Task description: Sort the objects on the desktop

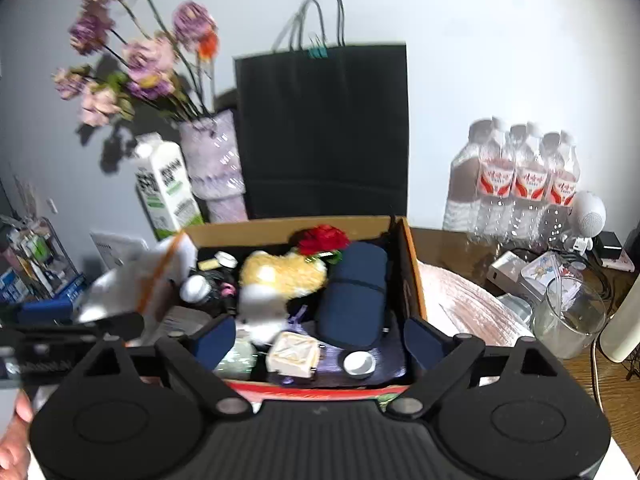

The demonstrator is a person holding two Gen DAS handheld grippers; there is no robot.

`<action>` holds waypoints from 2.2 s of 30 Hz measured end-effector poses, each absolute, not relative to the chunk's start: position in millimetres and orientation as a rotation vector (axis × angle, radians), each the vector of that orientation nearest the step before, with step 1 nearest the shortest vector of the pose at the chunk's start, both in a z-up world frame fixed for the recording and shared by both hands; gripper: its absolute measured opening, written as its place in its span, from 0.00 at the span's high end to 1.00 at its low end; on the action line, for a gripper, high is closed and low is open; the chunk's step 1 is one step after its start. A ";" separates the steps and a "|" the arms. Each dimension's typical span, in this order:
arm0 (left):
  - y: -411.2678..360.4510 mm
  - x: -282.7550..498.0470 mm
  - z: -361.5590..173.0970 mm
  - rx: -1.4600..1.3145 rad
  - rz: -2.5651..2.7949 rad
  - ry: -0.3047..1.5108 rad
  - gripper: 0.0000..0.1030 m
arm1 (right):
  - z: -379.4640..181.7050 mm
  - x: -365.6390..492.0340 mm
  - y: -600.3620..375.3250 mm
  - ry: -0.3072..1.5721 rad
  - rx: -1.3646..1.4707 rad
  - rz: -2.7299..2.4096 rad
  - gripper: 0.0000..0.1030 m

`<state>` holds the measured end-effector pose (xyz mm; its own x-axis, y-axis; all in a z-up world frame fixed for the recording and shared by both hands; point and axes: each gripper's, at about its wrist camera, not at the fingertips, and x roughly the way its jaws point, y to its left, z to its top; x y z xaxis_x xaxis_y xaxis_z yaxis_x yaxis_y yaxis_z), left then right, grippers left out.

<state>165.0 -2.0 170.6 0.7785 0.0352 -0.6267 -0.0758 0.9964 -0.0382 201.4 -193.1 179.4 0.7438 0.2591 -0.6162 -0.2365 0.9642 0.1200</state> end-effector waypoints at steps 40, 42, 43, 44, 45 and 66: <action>-9.6 -49.6 21.1 0.014 -0.017 0.563 0.00 | 22.3 -50.8 -195.0 0.558 -0.030 0.281 0.00; -9.6 -35.5 18.1 0.006 -0.012 0.586 0.00 | 15.4 -35.2 -196.4 0.600 0.000 0.264 0.00; -9.3 -29.4 15.7 -0.003 -0.016 0.598 0.00 | 12.2 -28.3 -197.6 0.623 0.014 0.255 0.00; -8.9 -24.3 13.7 -0.014 -0.017 0.613 0.00 | 10.1 -21.6 -198.6 0.646 0.023 0.243 0.00; -8.7 -20.1 11.2 -0.022 -0.019 0.622 0.00 | 8.5 -15.6 -198.9 0.668 0.022 0.223 0.00; -12.8 -5.0 -0.4 -0.023 -0.027 0.687 0.00 | 1.2 -2.3 -199.6 0.677 -0.054 0.208 0.00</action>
<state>-5.0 -12.8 -0.4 0.7726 -0.0329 -0.6341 0.0176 0.9994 -0.0304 -2.3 -199.6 1.2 0.7596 0.1732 -0.6269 -0.2084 0.9779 0.0177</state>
